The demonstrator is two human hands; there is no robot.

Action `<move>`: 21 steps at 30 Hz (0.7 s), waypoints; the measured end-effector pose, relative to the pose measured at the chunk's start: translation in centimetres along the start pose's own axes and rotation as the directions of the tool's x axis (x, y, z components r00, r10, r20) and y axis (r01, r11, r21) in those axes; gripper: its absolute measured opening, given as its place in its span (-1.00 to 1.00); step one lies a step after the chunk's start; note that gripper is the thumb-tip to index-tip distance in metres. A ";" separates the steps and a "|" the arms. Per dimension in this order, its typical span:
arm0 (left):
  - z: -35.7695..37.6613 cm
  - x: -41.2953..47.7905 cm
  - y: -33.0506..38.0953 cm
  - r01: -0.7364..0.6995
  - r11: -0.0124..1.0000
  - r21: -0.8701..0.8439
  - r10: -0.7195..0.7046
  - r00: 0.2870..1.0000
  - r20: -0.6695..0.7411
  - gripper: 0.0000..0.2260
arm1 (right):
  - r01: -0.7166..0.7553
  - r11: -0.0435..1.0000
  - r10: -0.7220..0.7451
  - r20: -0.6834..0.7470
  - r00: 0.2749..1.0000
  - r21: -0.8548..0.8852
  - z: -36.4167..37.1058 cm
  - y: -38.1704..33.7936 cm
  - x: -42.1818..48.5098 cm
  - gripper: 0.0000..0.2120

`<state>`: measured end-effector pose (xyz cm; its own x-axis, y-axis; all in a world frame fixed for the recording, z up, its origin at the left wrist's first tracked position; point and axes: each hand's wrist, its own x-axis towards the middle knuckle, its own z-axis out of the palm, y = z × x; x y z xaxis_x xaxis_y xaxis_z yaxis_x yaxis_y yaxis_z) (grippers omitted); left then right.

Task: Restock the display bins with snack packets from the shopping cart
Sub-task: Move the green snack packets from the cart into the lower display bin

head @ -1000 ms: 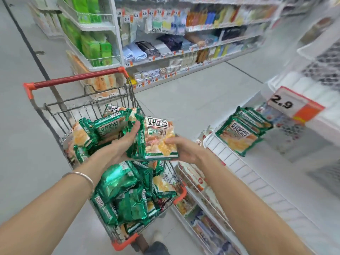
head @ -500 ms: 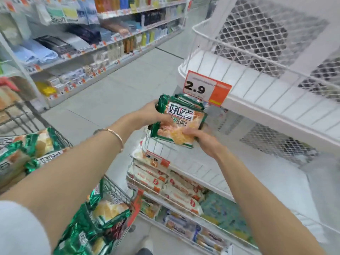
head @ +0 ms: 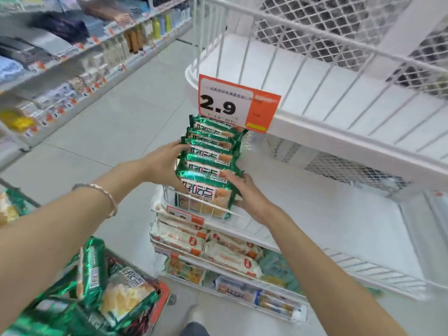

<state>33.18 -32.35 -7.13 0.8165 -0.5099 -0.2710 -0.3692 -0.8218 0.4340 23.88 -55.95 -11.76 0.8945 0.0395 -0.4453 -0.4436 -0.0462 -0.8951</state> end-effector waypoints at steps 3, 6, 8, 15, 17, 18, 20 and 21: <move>0.8 -0.7 -0.2 -0.041 0.998 -0.046 0.044 0.997 0.058 0.19 | -0.084 0.996 0.085 -0.085 0.993 0.008 1.5 -0.4 0.9 0.11; 1.5 -0.9 0.0 0.008 0.999 0.047 -0.013 0.993 0.116 0.29 | -0.109 0.993 0.109 0.005 0.994 -0.033 2.5 -0.5 1.0 -0.02; 1.8 -0.7 -0.3 0.020 0.999 0.043 -0.024 0.996 0.083 0.33 | -0.112 0.993 0.110 0.084 0.990 0.023 1.5 -0.6 0.8 0.06; 2.7 -0.7 -0.6 0.010 0.981 -0.192 0.000 0.998 0.055 0.22 | -0.176 0.983 0.186 0.246 0.951 -0.060 0.5 -0.3 1.2 -0.36; 2.4 -0.3 -0.7 0.009 0.974 -0.225 -0.003 1.000 0.028 0.13 | -0.201 0.977 0.211 0.344 0.915 -0.067 1.0 -0.7 1.8 -0.20; 2.1 -0.2 -0.6 0.012 0.974 -0.225 -0.008 1.000 0.020 0.12 | -0.193 0.978 0.209 0.349 0.913 -0.079 1.2 -0.9 1.8 -0.20; 1.7 -0.2 -0.4 0.018 0.978 -0.208 -0.017 1.000 0.010 0.12 | -0.137 0.985 0.159 0.256 0.954 -0.103 2.0 -1.0 1.3 -0.12; 1.6 -0.3 -0.5 0.012 0.985 -0.174 -0.012 1.000 0.005 0.13 | -0.065 0.987 0.083 0.120 0.989 -0.146 2.4 -0.9 0.8 -0.06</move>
<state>32.38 -32.23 -8.63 0.8187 -0.5013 -0.2801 -0.2763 -0.7715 0.5731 24.90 -53.49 -11.37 0.8413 0.1547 -0.5180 -0.4883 -0.1937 -0.8509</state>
